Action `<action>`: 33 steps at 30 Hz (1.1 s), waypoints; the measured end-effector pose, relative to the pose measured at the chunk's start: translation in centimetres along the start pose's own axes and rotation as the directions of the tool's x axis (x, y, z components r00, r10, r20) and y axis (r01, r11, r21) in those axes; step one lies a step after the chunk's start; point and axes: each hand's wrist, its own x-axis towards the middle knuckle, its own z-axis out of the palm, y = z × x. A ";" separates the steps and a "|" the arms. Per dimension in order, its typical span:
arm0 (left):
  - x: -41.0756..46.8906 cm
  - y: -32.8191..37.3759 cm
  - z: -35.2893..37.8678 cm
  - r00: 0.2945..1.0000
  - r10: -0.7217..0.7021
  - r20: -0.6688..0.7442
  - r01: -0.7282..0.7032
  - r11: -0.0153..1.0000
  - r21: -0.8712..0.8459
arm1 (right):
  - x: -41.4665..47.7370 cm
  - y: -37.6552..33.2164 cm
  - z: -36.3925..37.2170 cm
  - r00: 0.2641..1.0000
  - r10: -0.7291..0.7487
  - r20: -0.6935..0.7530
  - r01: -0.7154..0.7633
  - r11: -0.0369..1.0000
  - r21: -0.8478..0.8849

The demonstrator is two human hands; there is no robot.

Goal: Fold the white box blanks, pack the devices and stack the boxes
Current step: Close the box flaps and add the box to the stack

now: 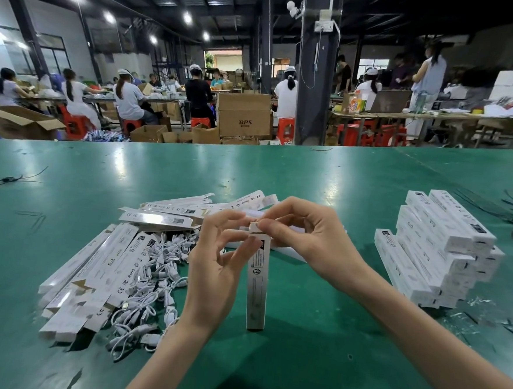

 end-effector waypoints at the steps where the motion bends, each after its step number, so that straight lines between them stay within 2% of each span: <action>1: 0.0 0.1 0.0 1.000 0.016 0.007 -0.016 1.000 0.019 | 0.0 -0.1 0.0 1.000 -0.006 0.005 0.006 1.000 -0.005; 9: -0.1 -0.7 0.1 0.993 0.113 0.033 -0.116 0.987 0.109 | 0.1 -0.6 -1.2 0.986 -0.114 0.118 0.135 0.974 -0.183; 12: 0.0 -1.1 0.0 0.977 0.210 0.038 -0.213 0.963 0.165 | 0.1 -0.6 -1.4 0.969 -0.163 0.186 0.212 0.933 -0.289; 17: 0.0 -1.7 -0.2 0.972 0.233 0.034 -0.235 0.957 0.171 | 0.0 0.2 -0.7 0.958 -0.222 0.181 0.276 0.884 -0.378; 20: -0.3 -2.4 -0.4 0.985 0.162 0.052 -0.169 0.962 0.213 | -0.8 1.5 0.4 0.984 -0.072 0.166 0.126 0.931 -0.342; 23: -1.0 -3.5 -0.2 0.994 -0.058 0.095 0.031 0.963 0.266 | -2.6 3.6 2.4 0.969 0.158 0.188 -0.107 0.961 -0.254; 27: -2.2 -4.7 0.6 0.983 -0.165 0.084 0.140 0.959 0.248 | -3.4 4.8 2.2 0.967 0.256 0.008 -0.249 0.946 -0.207; 29: -2.8 -5.1 1.0 0.973 -0.217 0.083 0.193 0.955 0.227 | -2.7 4.6 0.8 0.966 0.243 -0.085 -0.256 0.940 -0.227; 31: -3.4 -5.4 1.3 0.961 -0.250 0.118 0.209 0.937 0.281 | -2.0 4.6 -1.3 0.967 0.122 -0.226 -0.207 0.890 -0.407; 32: -3.7 -5.5 1.4 0.960 -0.245 0.139 0.190 0.927 0.323 | -1.7 4.6 -2.6 0.959 0.057 -0.278 -0.206 0.814 -0.544; 33: -3.9 -5.5 1.4 0.961 -0.233 0.150 0.169 0.921 0.352 | -1.6 4.8 -3.9 0.954 0.011 -0.300 -0.225 0.690 -0.688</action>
